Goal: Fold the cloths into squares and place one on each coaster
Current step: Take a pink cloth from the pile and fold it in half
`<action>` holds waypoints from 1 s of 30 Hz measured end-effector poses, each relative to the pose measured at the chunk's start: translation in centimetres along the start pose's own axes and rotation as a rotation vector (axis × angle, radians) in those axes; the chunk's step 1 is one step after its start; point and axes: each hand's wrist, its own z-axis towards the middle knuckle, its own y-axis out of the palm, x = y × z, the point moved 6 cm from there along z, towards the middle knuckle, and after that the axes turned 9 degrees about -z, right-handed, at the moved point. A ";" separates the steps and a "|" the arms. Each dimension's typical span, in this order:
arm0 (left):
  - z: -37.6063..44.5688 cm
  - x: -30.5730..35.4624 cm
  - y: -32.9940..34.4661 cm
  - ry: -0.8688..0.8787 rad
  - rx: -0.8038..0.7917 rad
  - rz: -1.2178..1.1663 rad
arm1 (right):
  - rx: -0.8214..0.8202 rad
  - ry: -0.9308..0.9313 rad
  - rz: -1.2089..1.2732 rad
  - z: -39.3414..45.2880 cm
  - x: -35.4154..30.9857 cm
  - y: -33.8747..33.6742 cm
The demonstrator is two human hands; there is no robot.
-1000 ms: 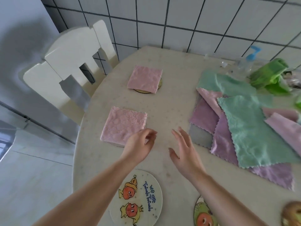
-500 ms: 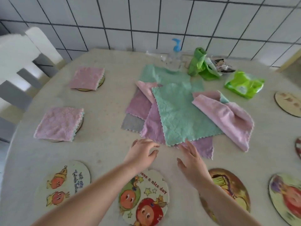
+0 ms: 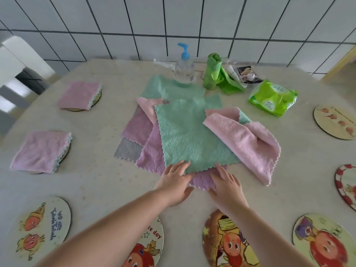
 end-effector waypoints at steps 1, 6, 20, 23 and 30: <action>0.1 0.0 0.1 -0.003 -0.007 0.033 | 0.017 -0.020 -0.025 0.3 0.2 -0.2; 0.4 -0.2 0.4 0.032 0.008 0.133 | 0.089 -0.065 -0.110 2.1 1.2 -0.8; 0.9 -1.6 -5.3 -0.077 0.213 -0.050 | 0.134 0.039 -0.204 3.7 4.4 -5.1; 1.8 -2.0 -8.8 -0.106 0.327 -0.144 | 0.243 0.003 -0.238 4.8 4.1 -8.0; 2.7 -2.3 -17.5 -0.076 0.560 -0.289 | 0.360 -0.078 -0.361 7.2 3.4 -16.6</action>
